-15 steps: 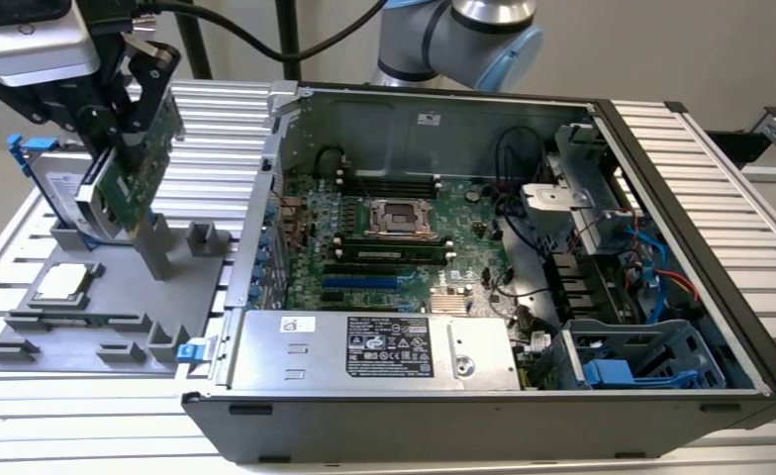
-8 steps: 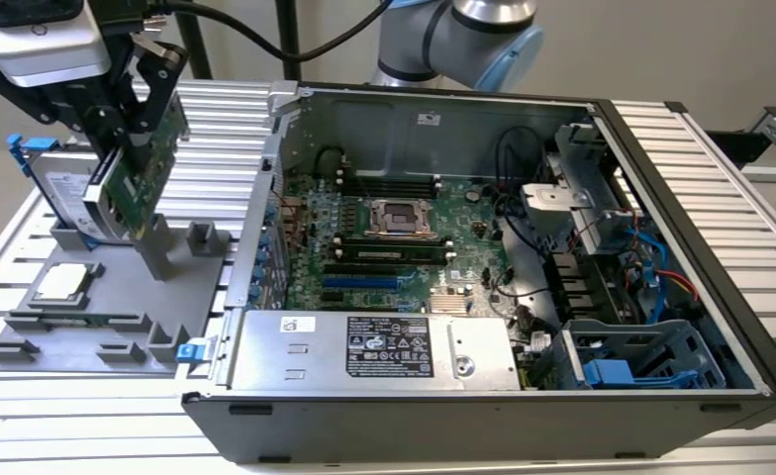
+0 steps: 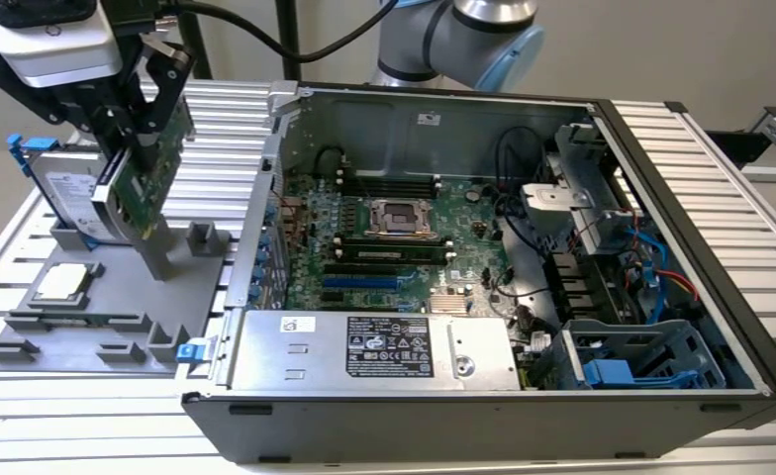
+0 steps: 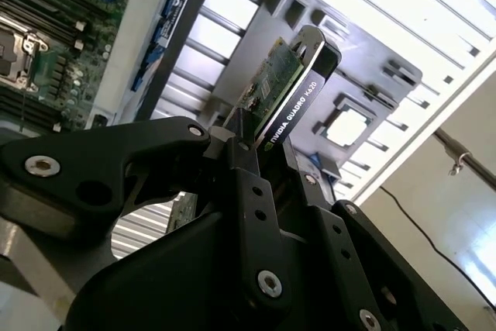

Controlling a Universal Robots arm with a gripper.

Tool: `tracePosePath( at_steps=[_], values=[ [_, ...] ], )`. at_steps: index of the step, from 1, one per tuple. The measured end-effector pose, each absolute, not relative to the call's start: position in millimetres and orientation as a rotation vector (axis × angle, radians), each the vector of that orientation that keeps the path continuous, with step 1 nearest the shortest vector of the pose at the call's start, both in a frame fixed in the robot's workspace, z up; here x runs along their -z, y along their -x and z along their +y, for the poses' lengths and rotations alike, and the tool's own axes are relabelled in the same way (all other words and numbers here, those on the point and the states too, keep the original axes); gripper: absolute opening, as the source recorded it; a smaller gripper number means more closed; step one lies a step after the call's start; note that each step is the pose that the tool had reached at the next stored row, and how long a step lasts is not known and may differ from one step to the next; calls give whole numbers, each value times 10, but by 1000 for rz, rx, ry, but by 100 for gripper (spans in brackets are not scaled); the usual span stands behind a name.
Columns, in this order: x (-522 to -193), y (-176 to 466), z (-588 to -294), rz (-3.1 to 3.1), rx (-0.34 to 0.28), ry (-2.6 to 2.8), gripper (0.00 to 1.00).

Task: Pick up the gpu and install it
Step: 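Pick up the gpu and move the gpu toward the slot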

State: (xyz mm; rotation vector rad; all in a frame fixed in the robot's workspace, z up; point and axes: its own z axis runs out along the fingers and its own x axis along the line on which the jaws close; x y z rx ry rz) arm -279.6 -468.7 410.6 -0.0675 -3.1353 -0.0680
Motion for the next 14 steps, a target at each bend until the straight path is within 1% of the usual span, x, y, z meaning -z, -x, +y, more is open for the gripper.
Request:
tracePosePath(
  at_steps=[14],
  values=[
    [-4107, 2676, -4687, -3135, 68, 67, 0]
  ],
)
